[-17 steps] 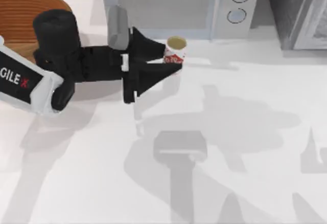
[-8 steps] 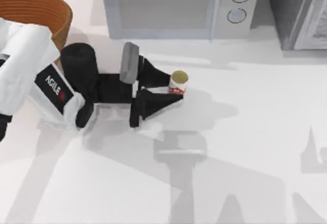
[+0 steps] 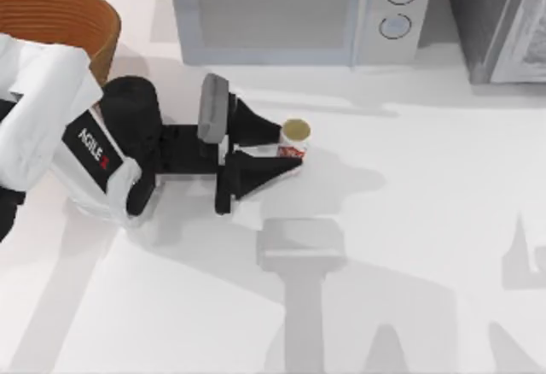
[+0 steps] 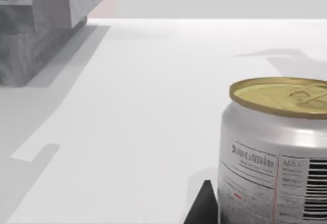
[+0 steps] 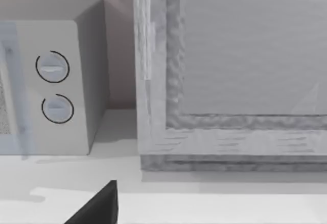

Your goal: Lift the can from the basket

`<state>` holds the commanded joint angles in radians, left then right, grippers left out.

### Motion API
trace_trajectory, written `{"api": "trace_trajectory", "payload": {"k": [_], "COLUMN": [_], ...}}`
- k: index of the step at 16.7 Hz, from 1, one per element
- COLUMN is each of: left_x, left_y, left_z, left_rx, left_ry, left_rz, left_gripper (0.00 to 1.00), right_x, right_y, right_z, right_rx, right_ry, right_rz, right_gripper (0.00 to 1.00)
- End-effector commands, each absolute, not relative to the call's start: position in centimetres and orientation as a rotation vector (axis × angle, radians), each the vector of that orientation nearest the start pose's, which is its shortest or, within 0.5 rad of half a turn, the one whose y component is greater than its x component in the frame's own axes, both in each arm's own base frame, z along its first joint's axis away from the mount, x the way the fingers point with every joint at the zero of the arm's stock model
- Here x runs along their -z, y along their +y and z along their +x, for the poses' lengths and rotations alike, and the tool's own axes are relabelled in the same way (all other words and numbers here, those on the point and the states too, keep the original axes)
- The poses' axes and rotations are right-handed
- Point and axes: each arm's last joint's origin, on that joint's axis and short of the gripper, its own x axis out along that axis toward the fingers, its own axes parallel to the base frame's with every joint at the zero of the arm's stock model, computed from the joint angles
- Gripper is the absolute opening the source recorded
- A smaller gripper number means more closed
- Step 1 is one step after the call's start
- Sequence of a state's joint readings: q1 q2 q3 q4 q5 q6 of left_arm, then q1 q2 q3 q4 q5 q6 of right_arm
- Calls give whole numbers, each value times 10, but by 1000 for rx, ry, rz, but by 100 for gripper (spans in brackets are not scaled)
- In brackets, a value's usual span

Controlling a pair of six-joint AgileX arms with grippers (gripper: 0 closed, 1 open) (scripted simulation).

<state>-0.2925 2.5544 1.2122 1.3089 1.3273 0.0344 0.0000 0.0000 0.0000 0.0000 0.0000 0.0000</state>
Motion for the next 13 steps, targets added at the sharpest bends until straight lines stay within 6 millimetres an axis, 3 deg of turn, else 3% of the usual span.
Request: {"api": "trace_trajectory", "payload": {"k": [1,13], "left_x": [-18,-18], "left_y": [-150,-150], "left_z": [409,409], "left_rx": [1591,1591], "left_ry": [0,0], "left_rz": [0,0], "left_gripper": [0,90], "right_x": [-160,-160], "right_y": [-1,-1], "right_z": [106,106], "right_rx": [0,0], "right_ry": [0,0], "right_rz": [0,0], "right_gripper": [100,100]}}
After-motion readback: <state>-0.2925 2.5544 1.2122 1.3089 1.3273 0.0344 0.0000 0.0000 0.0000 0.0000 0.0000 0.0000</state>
